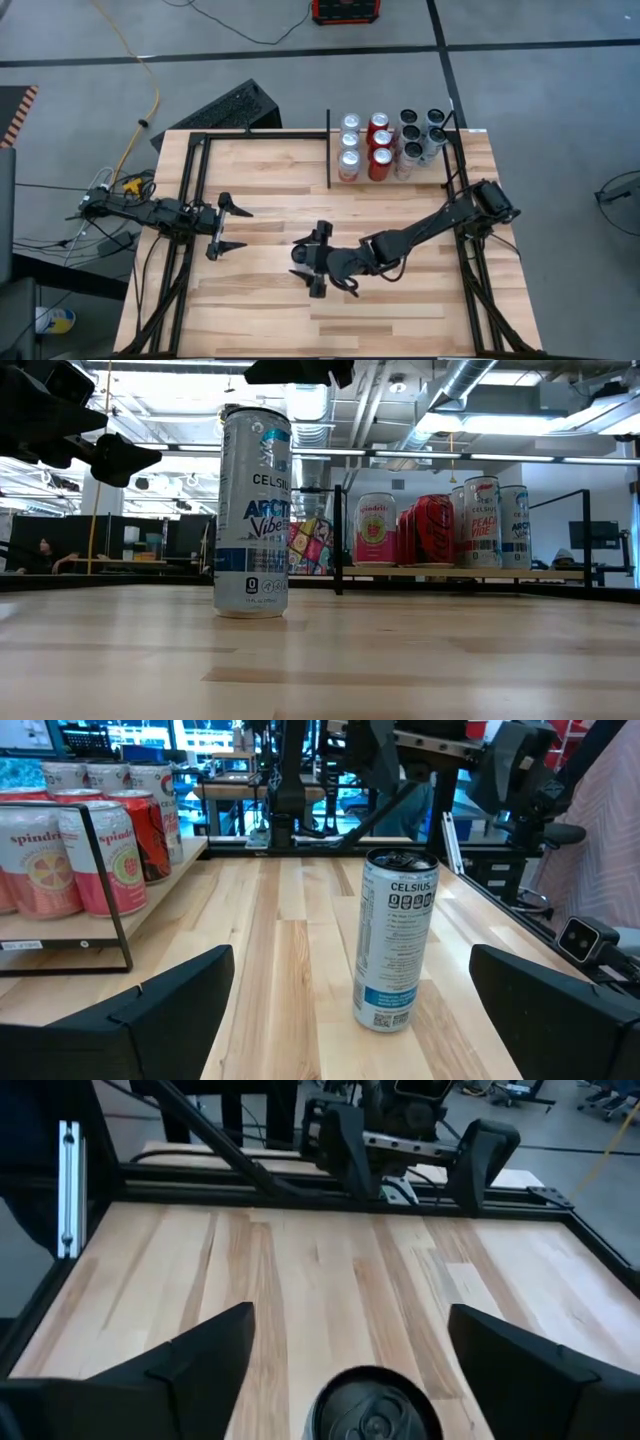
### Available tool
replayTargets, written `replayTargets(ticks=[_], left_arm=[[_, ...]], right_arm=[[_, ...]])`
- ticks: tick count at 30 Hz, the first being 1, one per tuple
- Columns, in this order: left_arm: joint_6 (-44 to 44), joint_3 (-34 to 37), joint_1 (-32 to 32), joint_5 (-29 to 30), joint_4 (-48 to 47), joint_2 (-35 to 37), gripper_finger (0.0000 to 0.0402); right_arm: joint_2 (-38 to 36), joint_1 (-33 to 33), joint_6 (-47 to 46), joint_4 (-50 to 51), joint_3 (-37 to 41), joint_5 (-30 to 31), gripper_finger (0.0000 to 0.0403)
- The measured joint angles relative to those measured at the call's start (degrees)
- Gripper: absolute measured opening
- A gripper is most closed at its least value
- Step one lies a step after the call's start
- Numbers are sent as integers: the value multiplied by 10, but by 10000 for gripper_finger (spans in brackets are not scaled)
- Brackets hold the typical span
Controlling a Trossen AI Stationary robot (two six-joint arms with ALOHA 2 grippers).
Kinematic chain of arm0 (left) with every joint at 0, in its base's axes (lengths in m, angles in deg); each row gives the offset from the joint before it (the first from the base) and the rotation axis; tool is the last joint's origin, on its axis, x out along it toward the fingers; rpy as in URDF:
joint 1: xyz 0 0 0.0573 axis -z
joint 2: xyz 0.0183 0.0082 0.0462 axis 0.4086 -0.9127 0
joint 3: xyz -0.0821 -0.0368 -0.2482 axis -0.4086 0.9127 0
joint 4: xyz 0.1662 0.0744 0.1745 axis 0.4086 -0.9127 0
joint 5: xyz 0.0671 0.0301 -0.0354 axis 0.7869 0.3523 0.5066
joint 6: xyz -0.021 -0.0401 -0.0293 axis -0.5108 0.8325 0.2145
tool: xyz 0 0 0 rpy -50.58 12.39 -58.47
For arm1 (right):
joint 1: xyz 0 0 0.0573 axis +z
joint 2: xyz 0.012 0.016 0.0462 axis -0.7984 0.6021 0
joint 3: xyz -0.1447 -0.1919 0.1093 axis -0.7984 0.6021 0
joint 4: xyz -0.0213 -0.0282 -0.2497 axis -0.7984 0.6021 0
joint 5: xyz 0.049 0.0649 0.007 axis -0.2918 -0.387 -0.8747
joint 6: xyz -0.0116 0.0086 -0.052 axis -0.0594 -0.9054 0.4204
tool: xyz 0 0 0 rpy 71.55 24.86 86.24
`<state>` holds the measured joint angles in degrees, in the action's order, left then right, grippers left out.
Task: Place canned beverage on shelf
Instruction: Put the black blue soda can on the shelf
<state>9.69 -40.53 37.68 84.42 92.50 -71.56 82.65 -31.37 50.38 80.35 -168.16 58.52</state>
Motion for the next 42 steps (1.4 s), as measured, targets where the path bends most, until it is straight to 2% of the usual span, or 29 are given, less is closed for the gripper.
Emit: replayTargets(ticks=[3,7,13,24,30,42], left_arm=[[0,0,0,0,0,0,391],[0,0,0,0,0,0,391],[0,0,0,0,0,0,391],[0,0,0,0,0,0,391],[0,0,0,0,0,0,391],[0,0,0,0,0,0,391]], right_arm=[[0,0,0,10,-4,0,379],[0,0,0,26,-5,13,389],[0,0,-18,52,0,14,387],[1,-12,-28,-48,82,13,386],[1,-11,-44,-52,83,-5,386],[1,-12,-77,-34,83,-4,381]])
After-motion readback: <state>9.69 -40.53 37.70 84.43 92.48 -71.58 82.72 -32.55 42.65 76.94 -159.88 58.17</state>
